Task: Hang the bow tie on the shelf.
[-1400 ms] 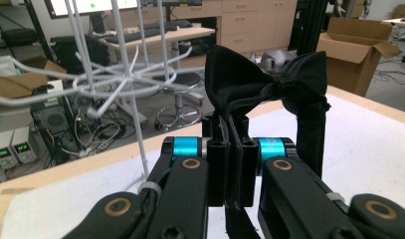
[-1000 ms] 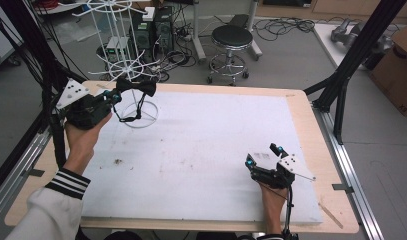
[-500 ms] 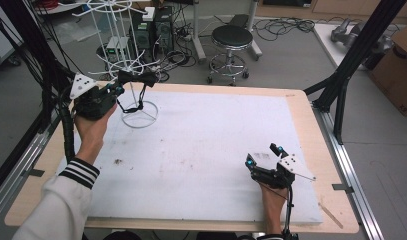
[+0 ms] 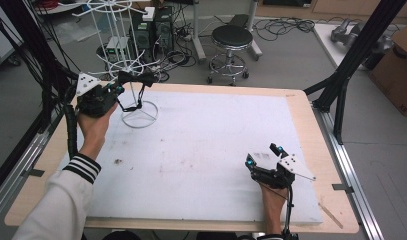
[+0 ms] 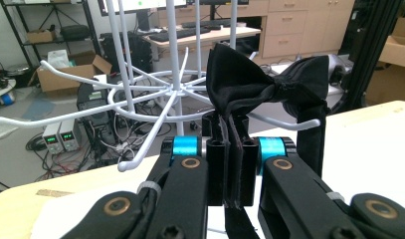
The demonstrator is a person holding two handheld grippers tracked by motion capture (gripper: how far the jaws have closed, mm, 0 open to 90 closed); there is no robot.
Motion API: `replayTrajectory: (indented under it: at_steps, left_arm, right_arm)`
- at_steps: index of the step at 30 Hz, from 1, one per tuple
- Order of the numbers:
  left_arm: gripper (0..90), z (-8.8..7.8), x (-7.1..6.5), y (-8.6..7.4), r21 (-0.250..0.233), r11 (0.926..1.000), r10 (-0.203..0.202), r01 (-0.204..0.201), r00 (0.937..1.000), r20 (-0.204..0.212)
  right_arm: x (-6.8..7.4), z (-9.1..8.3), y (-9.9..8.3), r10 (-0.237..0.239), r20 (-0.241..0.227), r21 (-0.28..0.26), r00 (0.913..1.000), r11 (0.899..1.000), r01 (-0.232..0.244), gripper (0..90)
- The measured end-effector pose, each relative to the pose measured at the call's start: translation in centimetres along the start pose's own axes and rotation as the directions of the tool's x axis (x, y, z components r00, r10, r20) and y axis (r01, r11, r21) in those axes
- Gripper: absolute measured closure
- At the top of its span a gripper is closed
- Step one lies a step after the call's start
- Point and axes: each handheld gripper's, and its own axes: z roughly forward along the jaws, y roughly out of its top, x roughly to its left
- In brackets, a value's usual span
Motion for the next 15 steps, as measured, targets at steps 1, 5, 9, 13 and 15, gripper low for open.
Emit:
replayTrajectory:
  at_steps: [1,5,9,13,15]
  left_arm:
    - [86.4,0.0,0.07,-0.02,0.005,1.0,-0.003,0.003,1.0,-0.004]
    - [84.9,0.01,0.18,-0.09,0.012,0.9999,-0.007,0.007,1.0,-0.001]
    - [82.9,-0.09,0.09,-0.25,0.018,0.9998,-0.007,0.007,1.0,0.001]
    - [81.5,-0.18,0.03,-0.54,0.016,0.9998,-0.01,0.01,0.9999,0.003]
    - [80.7,-0.3,0.01,-0.7,0.021,0.9997,-0.008,0.007,0.9999,0.012]
  right_arm:
    - [-0.01,0.03,0.0,-0.004,0.0,-0.003,1.0,1.0,0.004,3.4]
    - [-0.01,0.03,0.0,-0.005,0.0,-0.003,1.0,1.0,0.005,3.4]
    - [0.02,0.04,0.0,-0.006,0.002,-0.004,1.0,1.0,0.006,3.4]
    - [0.04,0.05,0.0,-0.006,0.001,-0.003,1.0,1.0,0.006,3.4]
    - [0.05,0.06,0.0,-0.007,0.002,-0.004,1.0,1.0,0.007,3.4]
